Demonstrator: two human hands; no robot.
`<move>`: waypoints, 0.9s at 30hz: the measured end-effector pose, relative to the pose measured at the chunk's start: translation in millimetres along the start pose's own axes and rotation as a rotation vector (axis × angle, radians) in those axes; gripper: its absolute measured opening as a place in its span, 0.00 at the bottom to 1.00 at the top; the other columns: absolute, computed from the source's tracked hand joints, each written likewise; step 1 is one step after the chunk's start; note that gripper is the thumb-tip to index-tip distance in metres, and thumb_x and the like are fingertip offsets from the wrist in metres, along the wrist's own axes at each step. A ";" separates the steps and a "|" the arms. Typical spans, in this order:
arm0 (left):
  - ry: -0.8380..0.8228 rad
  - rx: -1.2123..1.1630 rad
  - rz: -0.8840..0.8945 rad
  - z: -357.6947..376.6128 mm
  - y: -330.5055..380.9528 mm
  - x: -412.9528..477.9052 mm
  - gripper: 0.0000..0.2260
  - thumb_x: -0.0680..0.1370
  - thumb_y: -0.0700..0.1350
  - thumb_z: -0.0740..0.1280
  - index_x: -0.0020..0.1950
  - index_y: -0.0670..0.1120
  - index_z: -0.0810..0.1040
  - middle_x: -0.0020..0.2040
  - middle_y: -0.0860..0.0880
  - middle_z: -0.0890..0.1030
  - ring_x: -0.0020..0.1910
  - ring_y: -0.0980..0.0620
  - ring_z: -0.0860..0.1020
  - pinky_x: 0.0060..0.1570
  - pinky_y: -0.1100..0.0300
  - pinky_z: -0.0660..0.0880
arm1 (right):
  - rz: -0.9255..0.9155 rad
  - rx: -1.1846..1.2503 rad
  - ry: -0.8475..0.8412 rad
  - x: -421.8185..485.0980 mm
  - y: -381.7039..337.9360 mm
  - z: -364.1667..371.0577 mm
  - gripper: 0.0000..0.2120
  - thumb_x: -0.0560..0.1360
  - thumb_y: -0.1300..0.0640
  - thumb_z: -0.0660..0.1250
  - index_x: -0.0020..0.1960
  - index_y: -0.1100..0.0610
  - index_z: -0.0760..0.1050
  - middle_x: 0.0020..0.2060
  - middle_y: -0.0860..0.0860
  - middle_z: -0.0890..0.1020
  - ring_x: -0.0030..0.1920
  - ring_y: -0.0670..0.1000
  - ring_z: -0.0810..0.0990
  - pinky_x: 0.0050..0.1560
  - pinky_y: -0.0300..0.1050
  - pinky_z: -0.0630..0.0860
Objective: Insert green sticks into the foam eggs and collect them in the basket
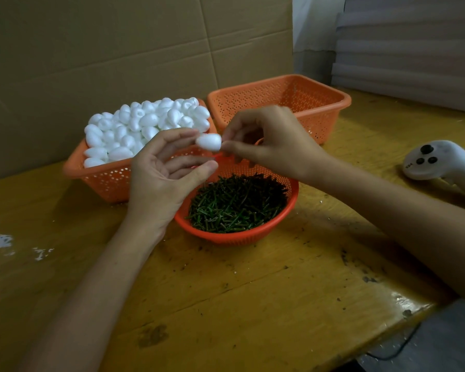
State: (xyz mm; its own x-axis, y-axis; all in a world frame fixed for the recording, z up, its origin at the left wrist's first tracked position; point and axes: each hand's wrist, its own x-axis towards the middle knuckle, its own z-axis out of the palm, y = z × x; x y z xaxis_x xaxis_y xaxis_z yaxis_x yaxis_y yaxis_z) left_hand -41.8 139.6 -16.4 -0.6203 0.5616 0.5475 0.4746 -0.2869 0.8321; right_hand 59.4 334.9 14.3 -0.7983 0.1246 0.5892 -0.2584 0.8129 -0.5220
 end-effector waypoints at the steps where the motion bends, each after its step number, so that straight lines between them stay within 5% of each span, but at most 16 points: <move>1: -0.002 0.025 0.000 0.2 -0.2 0.0 0.22 0.72 0.38 0.80 0.64 0.47 0.80 0.63 0.47 0.85 0.52 0.45 0.88 0.54 0.55 0.84 | 0.017 -0.006 0.045 1.9 1.2 -4.6 0.04 0.77 0.58 0.75 0.50 0.58 0.84 0.38 0.47 0.87 0.38 0.42 0.86 0.43 0.45 0.83; 5: -0.011 0.109 0.010 1.8 -1.1 -0.3 0.16 0.76 0.38 0.78 0.62 0.45 0.80 0.59 0.45 0.85 0.48 0.42 0.87 0.47 0.54 0.84 | 0.098 -0.098 0.257 8.7 10.5 -25.7 0.04 0.77 0.55 0.75 0.50 0.55 0.84 0.40 0.45 0.87 0.38 0.42 0.86 0.45 0.49 0.84; 9: -0.021 0.123 0.025 4.9 -0.6 -1.4 0.10 0.78 0.39 0.77 0.57 0.45 0.81 0.54 0.46 0.86 0.45 0.44 0.87 0.43 0.58 0.82 | 0.145 -0.314 0.375 11.5 20.5 -42.4 0.06 0.77 0.52 0.74 0.51 0.53 0.85 0.43 0.45 0.87 0.40 0.38 0.83 0.49 0.41 0.82; 16: -0.022 0.149 0.045 6.1 -1.6 -1.9 0.06 0.79 0.40 0.76 0.53 0.45 0.81 0.49 0.47 0.85 0.41 0.45 0.87 0.37 0.60 0.79 | 0.281 -0.587 0.281 13.2 37.0 -54.1 0.09 0.78 0.53 0.71 0.56 0.54 0.85 0.49 0.55 0.87 0.50 0.59 0.85 0.53 0.58 0.82; 22: 0.005 0.169 0.093 8.1 2.4 -3.2 0.03 0.80 0.40 0.74 0.51 0.45 0.82 0.47 0.45 0.85 0.43 0.45 0.85 0.38 0.58 0.80 | 0.299 -0.654 0.207 12.2 39.1 -53.1 0.10 0.79 0.52 0.70 0.58 0.54 0.84 0.50 0.56 0.87 0.50 0.60 0.85 0.52 0.59 0.82; 27: 0.285 0.523 0.268 -2.1 9.7 1.5 0.04 0.82 0.45 0.69 0.48 0.49 0.79 0.44 0.55 0.81 0.48 0.52 0.80 0.47 0.55 0.78 | 0.279 -0.655 0.267 11.2 33.9 -56.3 0.10 0.78 0.52 0.71 0.55 0.54 0.85 0.48 0.56 0.87 0.48 0.60 0.85 0.50 0.56 0.82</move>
State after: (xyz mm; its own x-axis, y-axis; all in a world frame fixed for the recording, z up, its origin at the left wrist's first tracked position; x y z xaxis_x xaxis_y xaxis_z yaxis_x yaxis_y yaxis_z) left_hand -39.5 136.1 -7.4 -0.5457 0.2743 0.7919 0.8323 0.0675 0.5502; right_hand 72.4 395.8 37.9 -0.6062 0.4411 0.6618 0.3765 0.8921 -0.2498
